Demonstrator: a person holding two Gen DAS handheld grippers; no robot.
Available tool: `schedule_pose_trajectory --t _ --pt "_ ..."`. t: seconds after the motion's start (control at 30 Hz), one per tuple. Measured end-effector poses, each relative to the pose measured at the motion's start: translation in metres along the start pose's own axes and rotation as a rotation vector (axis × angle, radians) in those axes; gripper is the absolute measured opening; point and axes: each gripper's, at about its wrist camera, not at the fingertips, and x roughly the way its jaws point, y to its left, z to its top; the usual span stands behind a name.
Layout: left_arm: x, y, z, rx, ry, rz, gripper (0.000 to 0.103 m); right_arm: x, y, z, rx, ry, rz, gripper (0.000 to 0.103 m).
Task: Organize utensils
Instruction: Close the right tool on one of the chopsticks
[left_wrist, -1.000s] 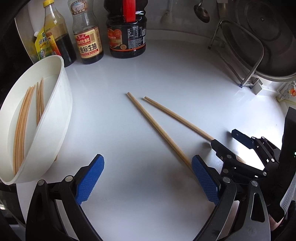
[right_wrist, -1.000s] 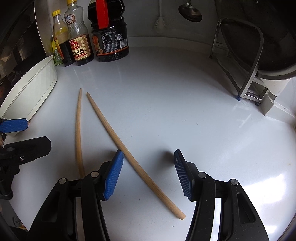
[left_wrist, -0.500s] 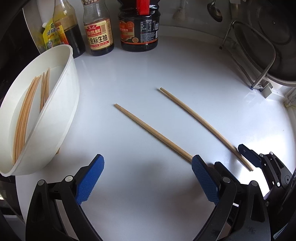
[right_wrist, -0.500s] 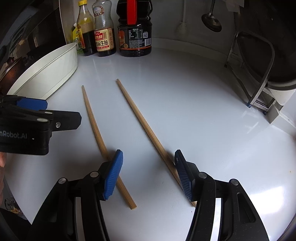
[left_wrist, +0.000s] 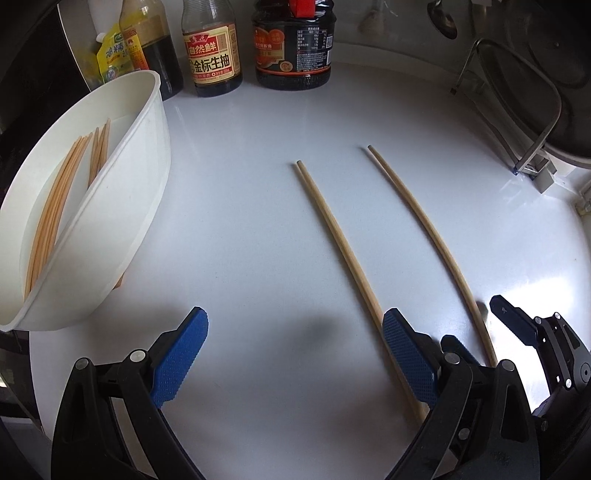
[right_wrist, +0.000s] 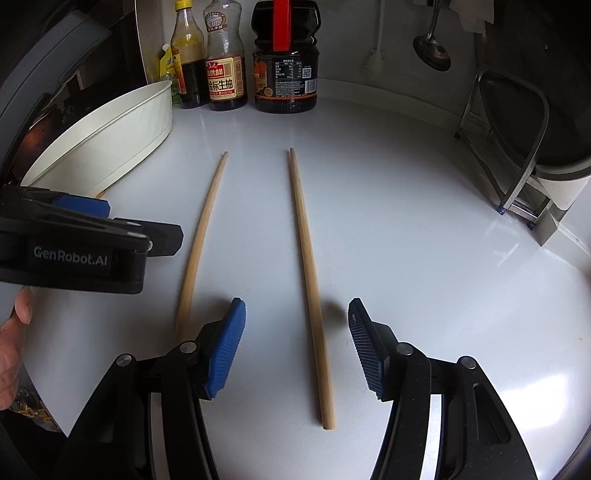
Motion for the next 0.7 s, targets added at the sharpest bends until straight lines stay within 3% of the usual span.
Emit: schedule_pose_trajectory --t 0.7 --pt "0.014 -0.013 -0.005 0.024 -0.001 0.050 0.094 0.008 -0.035 0.011 0.008 -0.015 0.016 0.055"
